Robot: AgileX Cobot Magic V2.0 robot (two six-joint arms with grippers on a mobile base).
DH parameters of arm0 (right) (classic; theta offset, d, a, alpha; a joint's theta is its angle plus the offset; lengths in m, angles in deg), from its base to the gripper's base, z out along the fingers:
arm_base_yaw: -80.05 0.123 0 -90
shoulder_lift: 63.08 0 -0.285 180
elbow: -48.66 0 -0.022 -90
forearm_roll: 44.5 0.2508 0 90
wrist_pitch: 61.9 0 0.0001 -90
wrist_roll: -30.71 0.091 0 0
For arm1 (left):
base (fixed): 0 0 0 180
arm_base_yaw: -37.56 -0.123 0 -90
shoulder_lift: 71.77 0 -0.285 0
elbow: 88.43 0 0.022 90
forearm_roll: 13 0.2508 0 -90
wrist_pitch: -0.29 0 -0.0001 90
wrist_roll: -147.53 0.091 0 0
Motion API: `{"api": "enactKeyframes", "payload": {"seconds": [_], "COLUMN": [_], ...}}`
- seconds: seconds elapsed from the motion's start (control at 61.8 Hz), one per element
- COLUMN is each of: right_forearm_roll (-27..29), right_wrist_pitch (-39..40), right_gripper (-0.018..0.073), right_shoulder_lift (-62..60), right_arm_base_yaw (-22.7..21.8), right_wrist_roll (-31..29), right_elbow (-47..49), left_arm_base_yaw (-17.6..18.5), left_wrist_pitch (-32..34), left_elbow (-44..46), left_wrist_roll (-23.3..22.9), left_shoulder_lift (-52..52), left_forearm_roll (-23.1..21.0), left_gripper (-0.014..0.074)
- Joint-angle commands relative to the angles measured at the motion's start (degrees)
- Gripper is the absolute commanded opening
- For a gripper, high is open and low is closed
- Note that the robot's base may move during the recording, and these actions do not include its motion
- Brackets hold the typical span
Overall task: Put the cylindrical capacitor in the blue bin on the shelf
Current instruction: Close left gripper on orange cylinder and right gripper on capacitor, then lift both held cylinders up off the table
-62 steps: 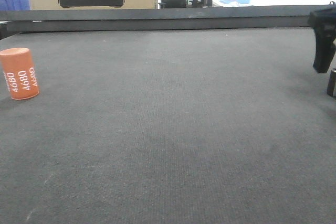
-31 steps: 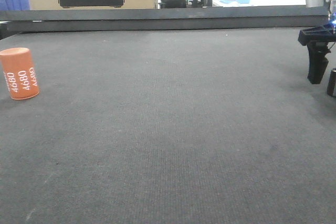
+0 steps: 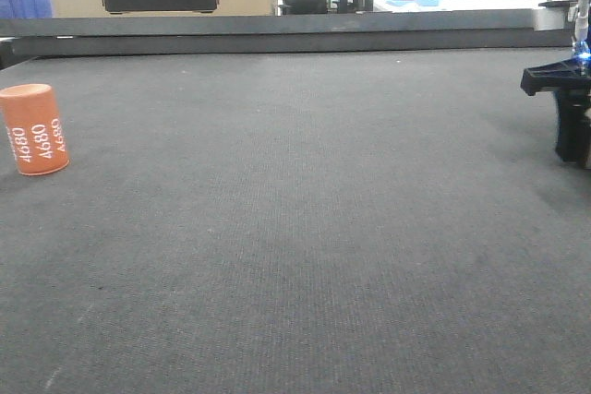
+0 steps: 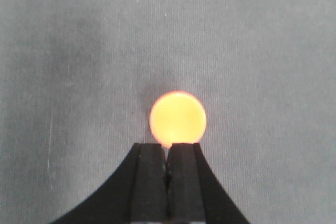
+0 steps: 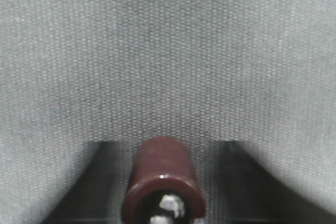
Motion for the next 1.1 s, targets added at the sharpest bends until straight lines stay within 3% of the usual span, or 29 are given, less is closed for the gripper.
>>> {"api": "enactKeyframes", "payload": {"seconds": [0.0, 0.065, 0.21, 0.307, 0.501, 0.744, 1.084], "right_forearm_roll": [-0.2, -0.2, -0.2, -0.2, 1.1, 2.6, 2.7], "right_wrist_pitch": [0.3, 0.3, 0.4, 0.4, 0.4, 0.4, 0.4], "right_gripper": [-0.0045, -0.0168, -0.0162, -0.0162, -0.0162, -0.0162, -0.0162], "right_shoulder_lift": [-0.2, -0.2, -0.2, -0.2, -0.2, -0.2, -0.2], "right_arm_base_yaw": [-0.3, -0.3, -0.3, -0.3, -0.3, -0.3, -0.3], "right_wrist_roll": [-0.2, -0.2, -0.2, -0.2, -0.2, -0.2, -0.2], "right_elbow": [0.5, 0.5, 0.5, 0.5, 0.5, 0.5, 0.5], "left_arm_base_yaw": [0.0, 0.2, 1.1, 2.5, 3.7, 3.7, 3.7], "left_wrist_pitch": [-1.5, -1.7, 0.0, 0.7, 1.3, 4.2, 6.9], "left_elbow": [0.4, 0.4, 0.4, 0.4, 0.4, 0.5, 0.5], "left_wrist_roll": [-0.2, -0.2, -0.2, -0.4, -3.4, -3.4, -3.4], "left_shoulder_lift": [-0.1, -0.1, -0.2, -0.7, -4.5, -9.1, -13.7], "left_forearm_roll": [-0.6, -0.6, -0.6, -0.6, -0.2, 3.3, 3.8], "left_gripper": [-0.0022, 0.0111, 0.0412, 0.0529, 0.0538, 0.0538, 0.0536]}}
